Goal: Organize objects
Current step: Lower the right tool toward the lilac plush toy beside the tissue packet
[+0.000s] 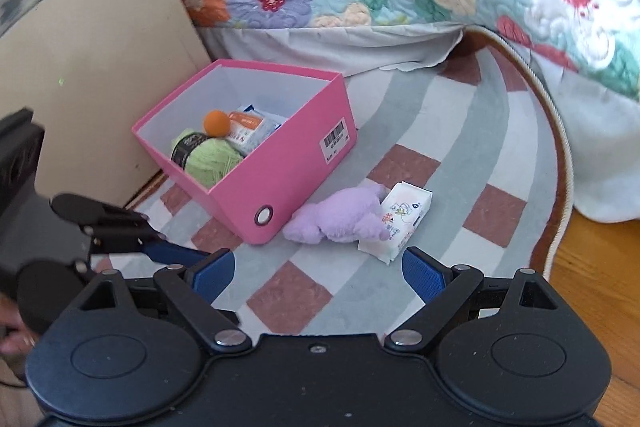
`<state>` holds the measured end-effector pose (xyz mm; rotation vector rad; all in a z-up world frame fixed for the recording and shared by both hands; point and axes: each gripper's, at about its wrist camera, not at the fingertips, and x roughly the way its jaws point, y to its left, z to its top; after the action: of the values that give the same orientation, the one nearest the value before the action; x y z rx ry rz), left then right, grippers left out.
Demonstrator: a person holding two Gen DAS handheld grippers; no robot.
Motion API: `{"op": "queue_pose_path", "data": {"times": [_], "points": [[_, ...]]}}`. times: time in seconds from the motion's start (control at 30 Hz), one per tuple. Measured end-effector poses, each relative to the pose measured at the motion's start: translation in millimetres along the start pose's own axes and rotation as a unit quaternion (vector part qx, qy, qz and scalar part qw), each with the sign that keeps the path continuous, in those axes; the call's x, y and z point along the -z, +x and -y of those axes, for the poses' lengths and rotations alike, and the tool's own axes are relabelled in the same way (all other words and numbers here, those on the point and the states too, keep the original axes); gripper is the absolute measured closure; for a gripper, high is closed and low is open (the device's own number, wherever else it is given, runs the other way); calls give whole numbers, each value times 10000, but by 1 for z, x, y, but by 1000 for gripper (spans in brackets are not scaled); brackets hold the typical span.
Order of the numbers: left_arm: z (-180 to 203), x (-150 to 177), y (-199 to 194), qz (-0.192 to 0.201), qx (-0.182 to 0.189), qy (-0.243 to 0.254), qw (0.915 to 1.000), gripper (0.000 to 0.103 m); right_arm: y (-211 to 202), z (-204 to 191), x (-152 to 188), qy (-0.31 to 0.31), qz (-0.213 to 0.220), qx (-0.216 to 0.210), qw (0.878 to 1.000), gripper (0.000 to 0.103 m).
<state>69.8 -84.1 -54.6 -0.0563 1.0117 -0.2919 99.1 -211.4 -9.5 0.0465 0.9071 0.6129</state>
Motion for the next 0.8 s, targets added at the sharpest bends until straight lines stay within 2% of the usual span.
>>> {"op": "queue_pose_path", "data": {"times": [0.07, 0.17, 0.23, 0.3, 0.37, 0.57, 0.67, 0.73, 0.77, 0.8], "points": [[1, -7, 8, 145, 27, -8, 9999, 54, 8, 5, -4, 103, 28, -18, 9999, 10], [2, -14, 19, 333, 32, -39, 9994, 64, 22, 12, -11, 236, 36, -37, 9997, 12], [0, -15, 26, 414, 31, -156, 9990, 67, 35, 18, -15, 341, 2, -47, 9994, 17], [-2, -16, 32, 495, -31, -295, 9983, 69, 49, 26, -18, 514, -80, -93, 9986, 28], [-3, -17, 37, 562, -52, -352, 9978, 70, 63, 33, -18, 671, -166, -138, 9975, 33], [-1, -15, 42, 545, -65, -354, 9979, 70, 104, 46, -16, 963, -475, -142, 9941, 32], [-2, -13, 42, 525, -68, -372, 9979, 70, 116, 49, -12, 1098, -462, -160, 9927, 33], [-2, -12, 42, 524, -89, -373, 9979, 70, 117, 47, -10, 1030, -429, -66, 9937, 49], [-3, -12, 42, 519, -87, -392, 9978, 70, 116, 47, -10, 999, -420, -99, 9941, 59], [-5, -12, 42, 515, -79, -418, 9978, 70, 115, 47, -9, 1024, -438, -176, 9936, 65]]}}
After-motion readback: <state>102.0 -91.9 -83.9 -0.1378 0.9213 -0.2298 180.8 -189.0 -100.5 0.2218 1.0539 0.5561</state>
